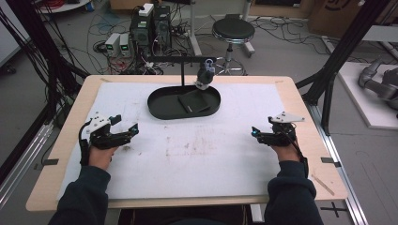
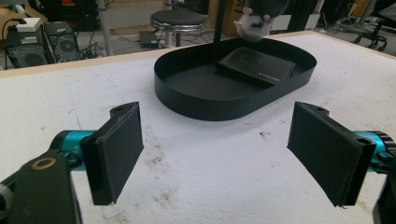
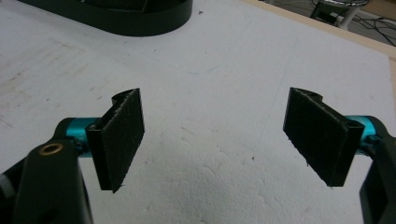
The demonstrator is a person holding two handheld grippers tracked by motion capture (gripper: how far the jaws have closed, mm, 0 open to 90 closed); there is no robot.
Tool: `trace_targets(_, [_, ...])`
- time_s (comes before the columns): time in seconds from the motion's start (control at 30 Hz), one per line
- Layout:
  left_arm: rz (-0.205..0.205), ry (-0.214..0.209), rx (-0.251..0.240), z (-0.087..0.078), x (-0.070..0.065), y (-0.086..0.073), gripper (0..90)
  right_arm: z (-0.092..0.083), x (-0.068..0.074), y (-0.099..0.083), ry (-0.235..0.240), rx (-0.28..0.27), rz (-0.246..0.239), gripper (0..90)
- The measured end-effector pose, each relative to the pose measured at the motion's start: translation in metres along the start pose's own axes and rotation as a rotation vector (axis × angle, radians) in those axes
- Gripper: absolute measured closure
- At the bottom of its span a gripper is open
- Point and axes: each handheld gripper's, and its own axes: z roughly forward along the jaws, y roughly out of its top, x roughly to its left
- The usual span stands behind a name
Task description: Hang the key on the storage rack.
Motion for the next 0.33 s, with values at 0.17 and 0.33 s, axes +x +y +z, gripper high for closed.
trace_targets(0.17, [0.000,0.000,0.001,0.0001,0.0003,0.0000,17.8,-0.0004,-0.0002,-0.0001,-0.004,0.001,0.003,20.9])
trace_targets(0.33, [-0.002,0.003,0.000,0.0004,0.0010,-0.0002,17.8,0.0003,-0.0013,-0.0003,-0.007,-0.003,0.006,20.9])
